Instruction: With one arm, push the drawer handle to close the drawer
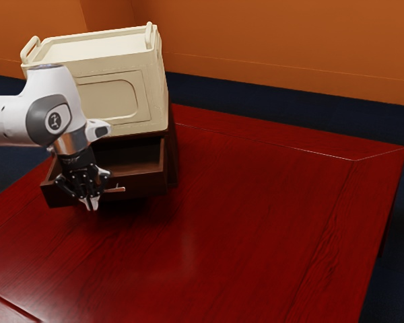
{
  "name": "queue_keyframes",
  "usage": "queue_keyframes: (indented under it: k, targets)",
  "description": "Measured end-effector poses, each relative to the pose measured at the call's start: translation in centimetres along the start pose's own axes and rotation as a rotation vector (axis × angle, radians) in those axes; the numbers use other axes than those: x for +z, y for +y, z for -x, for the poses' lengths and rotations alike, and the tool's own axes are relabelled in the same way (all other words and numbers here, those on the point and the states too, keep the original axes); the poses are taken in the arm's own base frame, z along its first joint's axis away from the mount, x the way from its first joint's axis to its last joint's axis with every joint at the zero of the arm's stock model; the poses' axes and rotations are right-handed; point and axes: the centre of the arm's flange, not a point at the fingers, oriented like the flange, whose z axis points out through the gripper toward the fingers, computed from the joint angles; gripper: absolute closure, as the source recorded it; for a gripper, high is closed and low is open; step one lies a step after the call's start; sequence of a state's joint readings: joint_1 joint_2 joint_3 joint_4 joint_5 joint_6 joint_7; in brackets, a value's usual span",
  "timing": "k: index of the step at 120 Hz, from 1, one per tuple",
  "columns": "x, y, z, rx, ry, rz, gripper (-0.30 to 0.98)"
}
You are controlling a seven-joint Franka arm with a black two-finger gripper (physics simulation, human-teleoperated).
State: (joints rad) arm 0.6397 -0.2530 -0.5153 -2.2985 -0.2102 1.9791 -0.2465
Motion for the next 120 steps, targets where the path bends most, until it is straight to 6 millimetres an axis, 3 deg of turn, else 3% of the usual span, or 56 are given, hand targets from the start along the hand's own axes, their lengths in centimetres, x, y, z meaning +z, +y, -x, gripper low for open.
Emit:
queue_keyframes:
  k: [65,97,120]
  targets:
    - [2.0,-1.6,-7.4,-0.002,0.057,0.018,0.75]
    - [1.1,-1.2,-11.1,0.024,0.129,0.026,0.74]
    - [1.0,-1.9,-14.2,0.019,0.166,0.040,0.74]
